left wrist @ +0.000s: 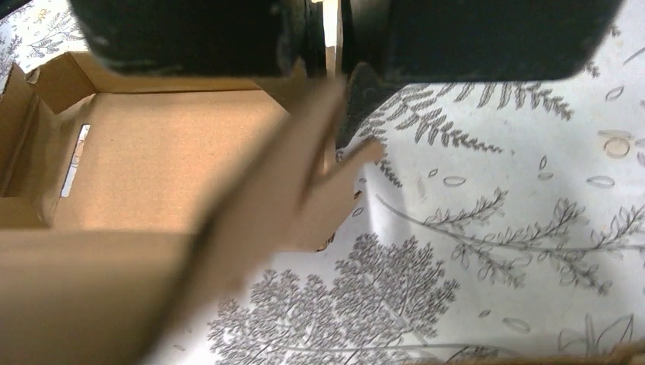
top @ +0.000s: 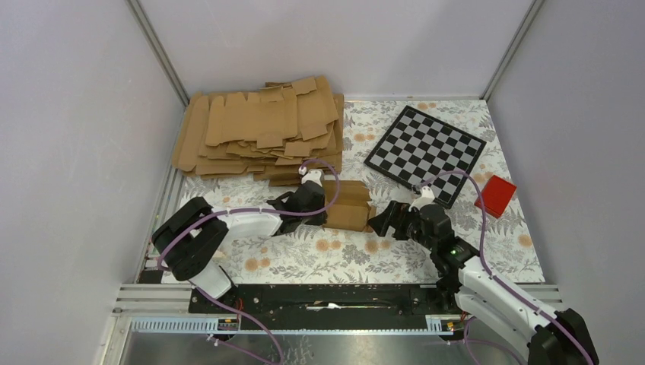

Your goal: Fold the paper box

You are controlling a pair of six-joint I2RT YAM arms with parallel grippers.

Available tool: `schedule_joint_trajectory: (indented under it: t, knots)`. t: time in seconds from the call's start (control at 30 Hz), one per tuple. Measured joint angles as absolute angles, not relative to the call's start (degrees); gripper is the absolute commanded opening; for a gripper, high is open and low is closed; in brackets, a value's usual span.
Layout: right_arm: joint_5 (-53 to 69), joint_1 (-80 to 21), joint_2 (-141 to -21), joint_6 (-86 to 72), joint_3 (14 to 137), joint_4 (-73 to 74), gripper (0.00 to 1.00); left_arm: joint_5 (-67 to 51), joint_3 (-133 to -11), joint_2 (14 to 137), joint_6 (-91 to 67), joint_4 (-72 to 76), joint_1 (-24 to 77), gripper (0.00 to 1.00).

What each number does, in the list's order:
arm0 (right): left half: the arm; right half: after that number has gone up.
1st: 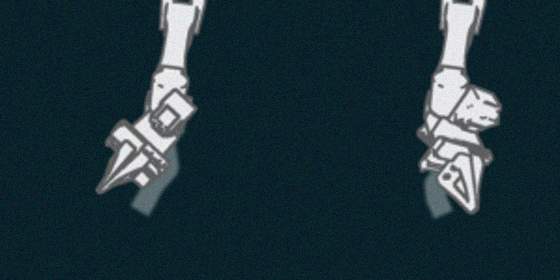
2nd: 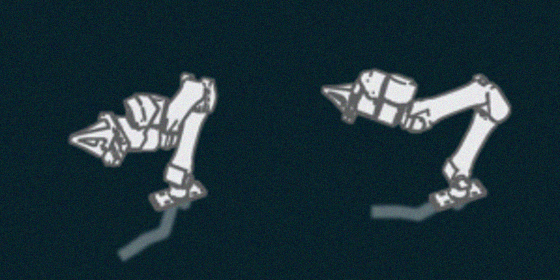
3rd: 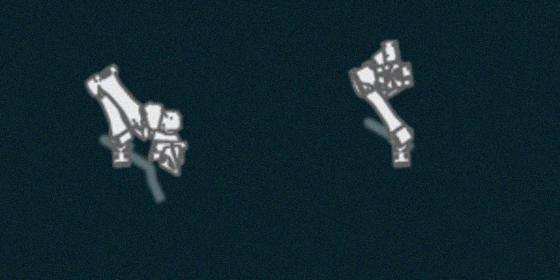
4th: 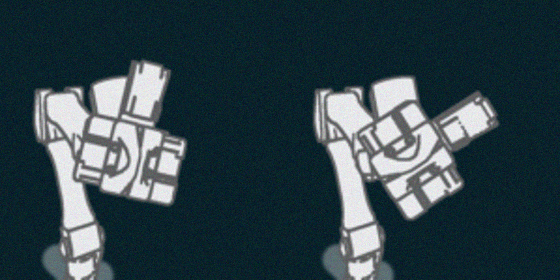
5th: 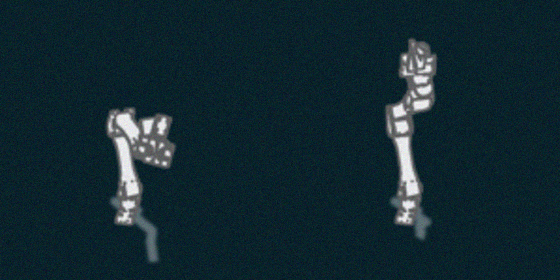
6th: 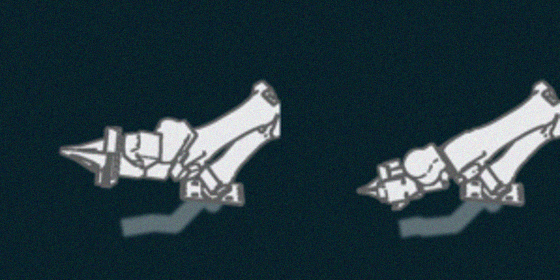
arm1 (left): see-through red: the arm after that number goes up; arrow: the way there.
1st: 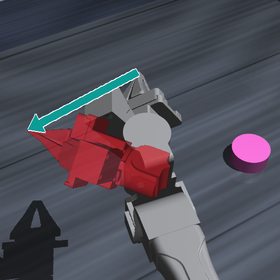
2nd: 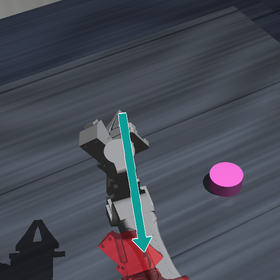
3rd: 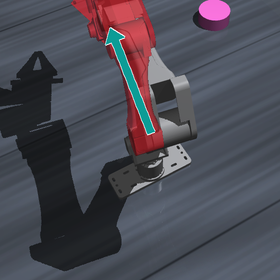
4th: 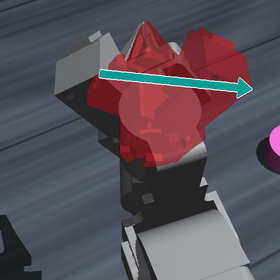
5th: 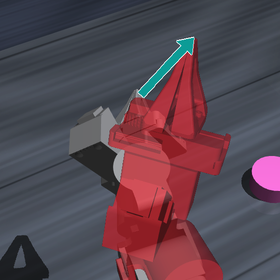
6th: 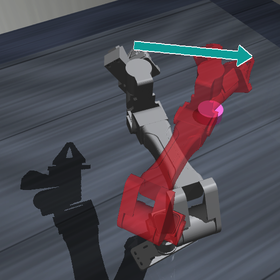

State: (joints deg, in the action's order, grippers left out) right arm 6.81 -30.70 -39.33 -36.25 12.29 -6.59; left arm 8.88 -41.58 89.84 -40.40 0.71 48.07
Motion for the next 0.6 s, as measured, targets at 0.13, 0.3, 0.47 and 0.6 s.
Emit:
schedule_joint_trajectory:
  t: [0.13,0.3,0.47,0.6]
  knots:
    - [6.6,-30.7,-44.4,-36.2,12.3,-6.7,1.0,8.4,-40.1,90.5,-37.2,6.1,48.1,0.0]
    - [6.8,-30.7,-54.3,-35.9,14.0,-7.3,1.0,7.2,-38.6,90.5,-35.4,10.0,48.1,0.0]
    - [6.8,-30.7,-60.4,-36.4,18.7,-8.2,0.97,6.4,-38.6,90.3,-34.3,9.9,48.1,0.0]
    - [6.2,-30.7,-60.7,-38.0,18.9,-9.4,0.94,6.2,-38.5,89.4,-34.1,9.1,48.1,0.0]
